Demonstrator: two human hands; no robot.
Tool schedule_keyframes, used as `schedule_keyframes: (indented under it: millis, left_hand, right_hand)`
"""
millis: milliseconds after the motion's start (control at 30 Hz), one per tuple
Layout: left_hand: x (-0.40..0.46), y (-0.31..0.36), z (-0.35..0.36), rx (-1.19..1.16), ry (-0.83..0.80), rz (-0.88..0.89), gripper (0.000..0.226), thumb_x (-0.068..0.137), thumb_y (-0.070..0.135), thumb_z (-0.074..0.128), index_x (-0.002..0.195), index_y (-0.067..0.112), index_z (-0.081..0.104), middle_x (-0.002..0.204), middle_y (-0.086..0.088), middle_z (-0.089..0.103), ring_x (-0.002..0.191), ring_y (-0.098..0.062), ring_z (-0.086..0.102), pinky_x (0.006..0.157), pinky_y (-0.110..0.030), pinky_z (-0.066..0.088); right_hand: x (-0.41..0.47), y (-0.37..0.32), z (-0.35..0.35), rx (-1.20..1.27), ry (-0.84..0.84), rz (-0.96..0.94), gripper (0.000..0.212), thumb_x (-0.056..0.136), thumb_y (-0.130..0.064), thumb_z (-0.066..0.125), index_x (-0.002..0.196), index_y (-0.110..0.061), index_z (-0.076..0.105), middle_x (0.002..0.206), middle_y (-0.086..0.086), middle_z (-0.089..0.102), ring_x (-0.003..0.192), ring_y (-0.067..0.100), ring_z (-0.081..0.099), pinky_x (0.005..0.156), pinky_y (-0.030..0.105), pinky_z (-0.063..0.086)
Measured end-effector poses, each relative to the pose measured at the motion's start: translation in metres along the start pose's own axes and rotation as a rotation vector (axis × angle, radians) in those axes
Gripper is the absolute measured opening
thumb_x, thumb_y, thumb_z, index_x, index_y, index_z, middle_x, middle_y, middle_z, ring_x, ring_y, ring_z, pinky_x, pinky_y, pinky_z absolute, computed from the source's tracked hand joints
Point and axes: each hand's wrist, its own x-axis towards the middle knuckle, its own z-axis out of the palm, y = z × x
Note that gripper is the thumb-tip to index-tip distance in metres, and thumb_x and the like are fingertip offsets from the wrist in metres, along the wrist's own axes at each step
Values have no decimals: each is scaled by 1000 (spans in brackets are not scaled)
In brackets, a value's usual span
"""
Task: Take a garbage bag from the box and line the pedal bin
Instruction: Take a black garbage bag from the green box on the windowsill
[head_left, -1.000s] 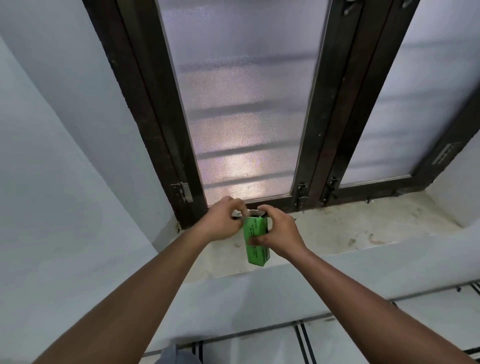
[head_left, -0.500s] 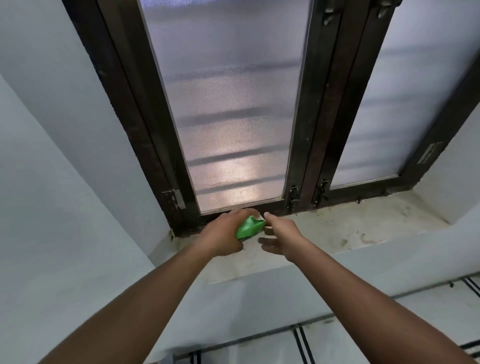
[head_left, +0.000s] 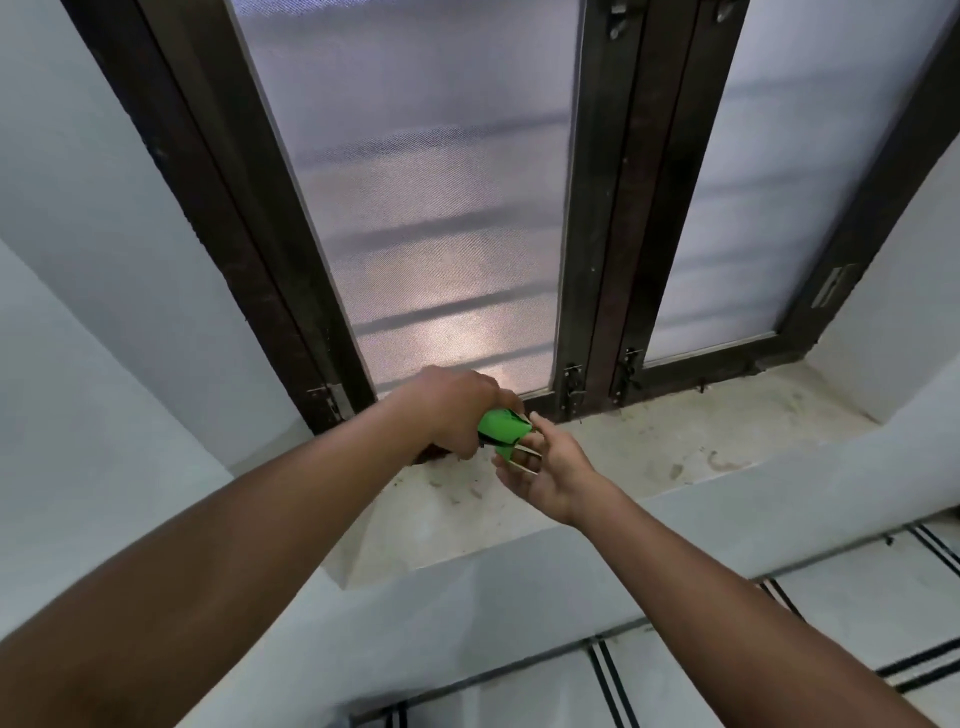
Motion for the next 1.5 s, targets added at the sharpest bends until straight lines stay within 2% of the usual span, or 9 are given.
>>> schedule_keyframes:
  millis: [100,300,500,867,1133,1233,1333,1433,1500]
  left_hand:
    - [-8,-9,0,10,-6,-6,88,71,30,73,149,50,37,130,13,62,114,-19,60,69,-32,47]
    - [-10,-4,-9,148,-63,26,79,67,40,71,142,49,47,105,10,66,93,-19,62,68,-32,49]
    - [-9,-10,-15,153,-120,11,66,63,53,74,127,41,59,84,11,61,80,-16,62,69,-31,53]
    - [-13,-64,25,42,-51,-139,65,72,58,67,136,51,53,109,7,65,106,-21,56,82,-35,50]
    - [-15,-50,145,-223,-1,-453,72,82,43,73,148,31,45,142,-3,46,131,-31,37,101,-46,39]
    - [-17,-32,162,-280,243,-533,69,80,47,75,140,24,49,135,-4,47,123,-29,41,97,-45,42]
    - [-12,-7,156,-871,514,-575,46,89,44,71,127,19,63,114,-1,60,106,-22,56,87,-36,48]
    - [-3,17,139,-1752,250,-643,36,99,44,61,119,16,70,112,-7,72,96,-27,67,82,-38,50]
    - [-2,23,136,-1954,197,-671,32,99,42,61,114,16,73,116,-11,74,98,-29,64,84,-41,49]
  right_hand:
    - [1,0,3,-67,-65,10,52,95,-47,63,123,-3,67,107,16,65,85,29,67,87,38,57]
    - [-1,9,18,-218,-77,22,44,99,-45,53,121,-13,71,120,13,72,92,27,68,75,33,55]
    - [3,12,22,-163,-96,38,43,100,-48,52,115,-12,70,107,11,73,84,27,69,70,32,54]
    - [5,3,-9,-111,-98,-10,35,80,-32,85,103,-10,72,110,13,62,78,19,66,64,23,61]
    - [-6,7,-25,-58,-30,107,35,96,-28,63,123,-4,61,103,21,63,73,28,68,63,32,63]
    - [-10,12,-21,-87,-67,125,33,102,-28,54,127,-7,60,111,22,67,80,30,70,65,33,61]
    - [-10,17,-15,-104,-101,79,27,106,-22,45,127,-16,61,122,22,65,91,34,67,68,36,60]
    - [-8,23,-8,-175,-145,36,30,108,-20,39,131,-18,59,135,23,59,109,38,63,78,43,59]
    - [-10,26,-3,-203,-144,10,29,108,-20,43,132,-16,59,136,23,56,115,40,62,83,45,59]
